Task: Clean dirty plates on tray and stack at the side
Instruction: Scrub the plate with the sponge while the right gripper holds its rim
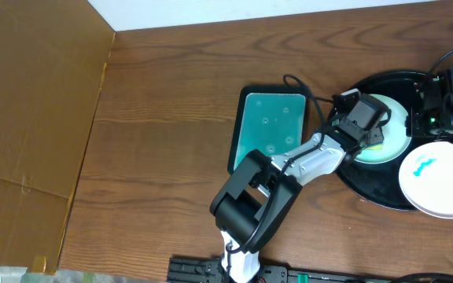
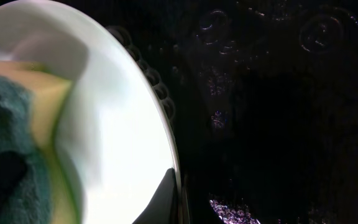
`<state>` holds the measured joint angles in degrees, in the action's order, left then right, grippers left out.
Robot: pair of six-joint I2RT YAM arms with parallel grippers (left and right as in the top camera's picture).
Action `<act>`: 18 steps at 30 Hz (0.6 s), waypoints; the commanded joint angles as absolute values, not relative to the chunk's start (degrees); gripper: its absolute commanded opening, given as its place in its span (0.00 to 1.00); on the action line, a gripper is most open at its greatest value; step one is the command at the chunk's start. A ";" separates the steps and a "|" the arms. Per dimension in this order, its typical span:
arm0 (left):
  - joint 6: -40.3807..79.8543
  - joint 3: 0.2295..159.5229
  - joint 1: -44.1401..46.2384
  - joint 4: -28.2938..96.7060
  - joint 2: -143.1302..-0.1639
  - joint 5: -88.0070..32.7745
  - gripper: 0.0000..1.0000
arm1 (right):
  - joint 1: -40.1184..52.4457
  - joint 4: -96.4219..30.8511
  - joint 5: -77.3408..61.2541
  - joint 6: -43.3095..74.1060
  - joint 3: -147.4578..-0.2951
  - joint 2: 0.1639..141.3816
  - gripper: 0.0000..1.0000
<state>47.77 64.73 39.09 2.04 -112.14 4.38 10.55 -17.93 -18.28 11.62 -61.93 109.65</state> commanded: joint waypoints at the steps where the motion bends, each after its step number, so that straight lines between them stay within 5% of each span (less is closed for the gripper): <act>1: 42.26 64.62 37.52 5.67 -114.93 18.37 0.07 | 10.92 -18.33 -16.71 12.16 -62.52 110.48 0.01; 10: 31.75 64.64 36.60 7.79 -107.42 31.05 0.07 | 10.92 -18.65 -16.51 11.75 -62.52 110.48 0.01; 18: 42.04 64.62 36.60 3.88 -104.27 9.67 0.07 | 10.92 -18.61 -16.51 11.75 -62.52 110.48 0.01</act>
